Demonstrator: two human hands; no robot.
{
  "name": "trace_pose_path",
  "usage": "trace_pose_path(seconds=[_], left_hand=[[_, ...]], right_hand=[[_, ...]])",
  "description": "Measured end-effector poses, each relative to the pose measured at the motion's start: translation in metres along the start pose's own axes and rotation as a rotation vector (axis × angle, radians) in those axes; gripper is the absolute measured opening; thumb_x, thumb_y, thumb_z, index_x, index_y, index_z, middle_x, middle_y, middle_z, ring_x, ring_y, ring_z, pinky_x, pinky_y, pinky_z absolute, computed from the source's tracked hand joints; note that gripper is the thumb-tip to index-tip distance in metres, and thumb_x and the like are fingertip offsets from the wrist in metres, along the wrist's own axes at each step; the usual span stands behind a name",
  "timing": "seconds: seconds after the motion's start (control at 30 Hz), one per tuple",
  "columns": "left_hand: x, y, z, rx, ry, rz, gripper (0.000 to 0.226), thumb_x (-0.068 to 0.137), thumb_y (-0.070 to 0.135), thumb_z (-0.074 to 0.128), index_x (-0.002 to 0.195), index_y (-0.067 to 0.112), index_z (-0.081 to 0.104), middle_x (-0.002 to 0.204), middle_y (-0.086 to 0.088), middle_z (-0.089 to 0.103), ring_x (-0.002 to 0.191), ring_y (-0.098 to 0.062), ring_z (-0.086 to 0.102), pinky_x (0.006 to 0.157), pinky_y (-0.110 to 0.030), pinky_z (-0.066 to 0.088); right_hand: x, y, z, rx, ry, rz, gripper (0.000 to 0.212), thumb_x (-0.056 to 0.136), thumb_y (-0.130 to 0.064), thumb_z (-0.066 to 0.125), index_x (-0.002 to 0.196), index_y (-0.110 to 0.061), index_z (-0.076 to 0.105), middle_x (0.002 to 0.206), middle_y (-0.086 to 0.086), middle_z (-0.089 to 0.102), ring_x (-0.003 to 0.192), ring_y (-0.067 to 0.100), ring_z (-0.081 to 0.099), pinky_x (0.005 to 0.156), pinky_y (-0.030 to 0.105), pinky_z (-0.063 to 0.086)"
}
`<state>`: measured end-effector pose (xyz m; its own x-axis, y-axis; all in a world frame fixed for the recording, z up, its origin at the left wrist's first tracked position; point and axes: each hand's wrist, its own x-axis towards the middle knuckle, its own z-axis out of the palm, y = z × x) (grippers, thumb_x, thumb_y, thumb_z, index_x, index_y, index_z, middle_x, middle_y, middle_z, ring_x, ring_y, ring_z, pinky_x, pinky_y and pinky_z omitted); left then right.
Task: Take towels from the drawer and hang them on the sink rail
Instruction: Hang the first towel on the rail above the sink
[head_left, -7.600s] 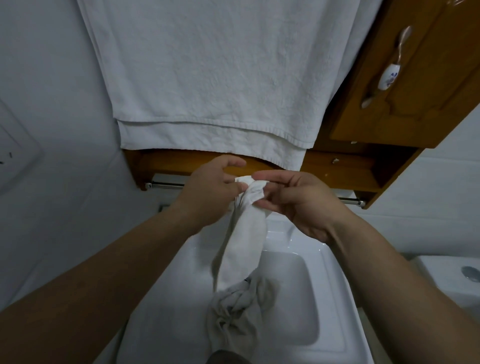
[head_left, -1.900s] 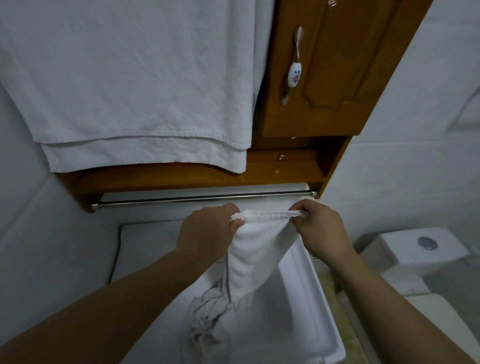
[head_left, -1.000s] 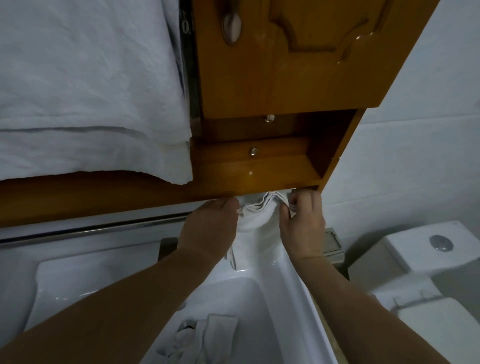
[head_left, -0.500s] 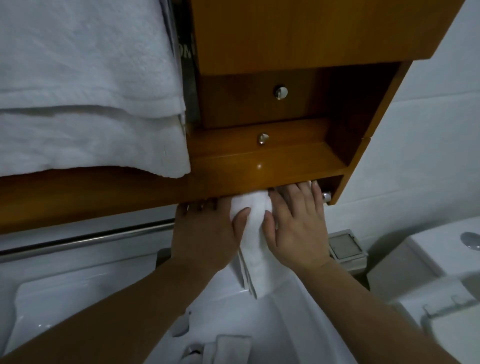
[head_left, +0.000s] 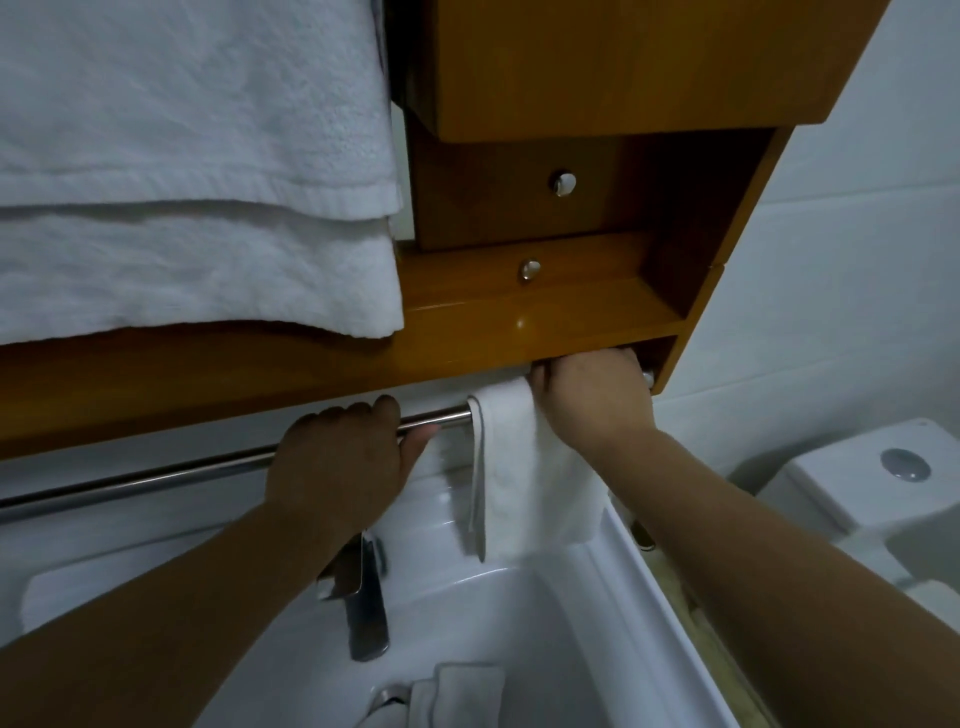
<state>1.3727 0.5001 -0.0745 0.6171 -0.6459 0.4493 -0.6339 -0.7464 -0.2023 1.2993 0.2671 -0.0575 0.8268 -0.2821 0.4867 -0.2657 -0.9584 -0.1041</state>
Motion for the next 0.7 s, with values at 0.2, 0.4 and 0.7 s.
trace_pose_path(seconds=[0.2, 0.4, 0.7], left_hand=[[0.0, -0.002, -0.001, -0.026, 0.016, 0.01, 0.051, 0.093, 0.059, 0.044, 0.063, 0.02, 0.035, 0.045, 0.007, 0.021, 0.036, -0.007, 0.011, 0.047, -0.017, 0.008], [-0.001, -0.003, 0.006, -0.04, 0.044, 0.011, 0.054, 0.092, 0.064, 0.034, 0.064, 0.019, 0.037, 0.046, 0.002, 0.032, 0.036, -0.016, 0.025, 0.047, -0.021, 0.015], [-0.002, -0.006, 0.014, -0.004, 0.101, 0.046, 0.057, 0.095, 0.064, 0.034, 0.063, 0.017, 0.04, 0.047, 0.001, 0.027, 0.038, -0.016, 0.024, 0.047, -0.023, 0.018]], right_hand=[[-0.026, -0.001, 0.019, 0.041, 0.144, -0.163, 0.051, 0.104, -0.05, 0.037, 0.085, -0.014, 0.069, 0.08, 0.007, 0.066, 0.078, 0.029, 0.059, 0.078, 0.039, 0.044], [-0.018, -0.025, 0.009, -0.098, -0.008, -0.1, 0.068, 0.094, -0.074, 0.024, 0.078, -0.021, 0.063, 0.079, 0.001, 0.067, 0.081, 0.024, 0.062, 0.086, 0.039, 0.042], [0.007, -0.027, 0.011, 0.041, 0.025, -0.04, 0.034, 0.095, -0.029, 0.048, 0.063, -0.019, 0.053, 0.053, 0.0, 0.047, 0.051, 0.027, 0.053, 0.057, 0.032, 0.036]])
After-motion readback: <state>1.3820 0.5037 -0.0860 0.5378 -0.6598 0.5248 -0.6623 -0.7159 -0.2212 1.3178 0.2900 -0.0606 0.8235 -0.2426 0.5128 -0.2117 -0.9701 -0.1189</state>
